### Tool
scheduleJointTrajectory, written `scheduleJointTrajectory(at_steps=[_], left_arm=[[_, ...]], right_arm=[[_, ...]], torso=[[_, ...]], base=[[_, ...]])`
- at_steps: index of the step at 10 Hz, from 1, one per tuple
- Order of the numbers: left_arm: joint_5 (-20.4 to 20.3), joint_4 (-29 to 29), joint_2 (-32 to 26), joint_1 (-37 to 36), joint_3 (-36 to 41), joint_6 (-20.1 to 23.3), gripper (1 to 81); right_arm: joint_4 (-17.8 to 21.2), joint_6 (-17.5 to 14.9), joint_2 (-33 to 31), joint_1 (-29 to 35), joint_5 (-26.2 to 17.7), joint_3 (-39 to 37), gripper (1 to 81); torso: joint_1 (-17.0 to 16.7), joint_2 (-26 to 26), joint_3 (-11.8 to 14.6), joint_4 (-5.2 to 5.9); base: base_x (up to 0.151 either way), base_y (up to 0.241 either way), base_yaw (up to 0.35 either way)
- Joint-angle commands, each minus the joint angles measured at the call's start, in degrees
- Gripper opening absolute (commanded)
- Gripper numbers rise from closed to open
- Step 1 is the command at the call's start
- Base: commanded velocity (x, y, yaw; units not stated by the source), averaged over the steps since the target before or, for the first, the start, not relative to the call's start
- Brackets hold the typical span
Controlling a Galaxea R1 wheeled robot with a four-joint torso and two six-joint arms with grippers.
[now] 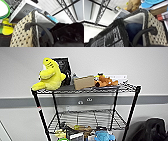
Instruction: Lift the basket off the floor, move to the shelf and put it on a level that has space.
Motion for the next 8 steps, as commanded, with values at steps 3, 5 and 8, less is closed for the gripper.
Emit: scheduleJointTrajectory(at_steps=[3, 5, 8], left_arm=[[-1.2, 5.0, -7.8, -7.8, 13.9, -0.2, 1.0], [-2.2, 5.0, -9.0, -8.4, 16.6, -0.2, 1.0], [-3.2, 4.9, -10.9, -11.0, 21.3, -0.3, 1.0]], right_arm=[[0.2, -0.1, -6.9, 10.7, 2.8, 16.2, 1.0], [0.2, 0.5, -9.3, 11.8, 3.0, 19.4, 1.0], [0.2, 1.9, -12.3, 14.2, 2.9, 23.1, 1.0]], torso=[[0.0, 0.0, 0.0, 0.00], [0.0, 0.0, 0.0, 0.00], [0.0, 0.0, 0.0, 0.00]], base=[[0.000, 0.000, 0.000], [0.000, 0.000, 0.000], [0.000, 0.000, 0.000]])
